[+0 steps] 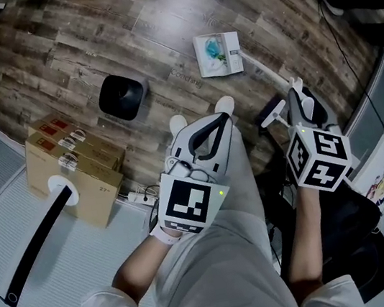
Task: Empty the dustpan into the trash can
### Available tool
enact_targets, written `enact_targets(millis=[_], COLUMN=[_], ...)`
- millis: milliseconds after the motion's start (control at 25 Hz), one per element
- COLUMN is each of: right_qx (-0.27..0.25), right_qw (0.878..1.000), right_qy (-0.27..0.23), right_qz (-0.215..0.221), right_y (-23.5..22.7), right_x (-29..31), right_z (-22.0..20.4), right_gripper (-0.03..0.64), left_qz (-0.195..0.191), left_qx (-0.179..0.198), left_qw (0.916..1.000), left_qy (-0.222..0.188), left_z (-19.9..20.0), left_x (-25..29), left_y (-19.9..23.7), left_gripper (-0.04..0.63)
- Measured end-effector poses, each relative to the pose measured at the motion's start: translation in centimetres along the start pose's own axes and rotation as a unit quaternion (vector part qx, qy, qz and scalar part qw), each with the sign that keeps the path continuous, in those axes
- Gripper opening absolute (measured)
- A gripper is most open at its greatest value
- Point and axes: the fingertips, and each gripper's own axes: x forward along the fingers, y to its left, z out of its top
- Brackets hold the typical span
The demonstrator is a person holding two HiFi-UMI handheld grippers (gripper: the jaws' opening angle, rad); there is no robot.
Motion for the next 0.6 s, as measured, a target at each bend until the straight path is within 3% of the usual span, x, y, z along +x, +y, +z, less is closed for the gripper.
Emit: enact_targets(millis=[280,600], right_qx=[0.004,-0.027], right_qw=[1.0,0.998], right_qy=[-0.027,-0.052], right_qz=[0.008,0.028], right_y=[1.7,5.6], right_x=[-3.8,-8.0], right_z=[1.7,3.9], right_gripper=[0.115,0.115], left_qz=[0.007,0.021], left_qx=[0.013,0.016], left_qw=[0.9998,0.9992], left_qy=[-0.013,-0.03], left_z=[1.0,2.1], left_x=[-3.3,-7.6], left_y=[0.4,1.0], left_gripper=[0.006,0.006])
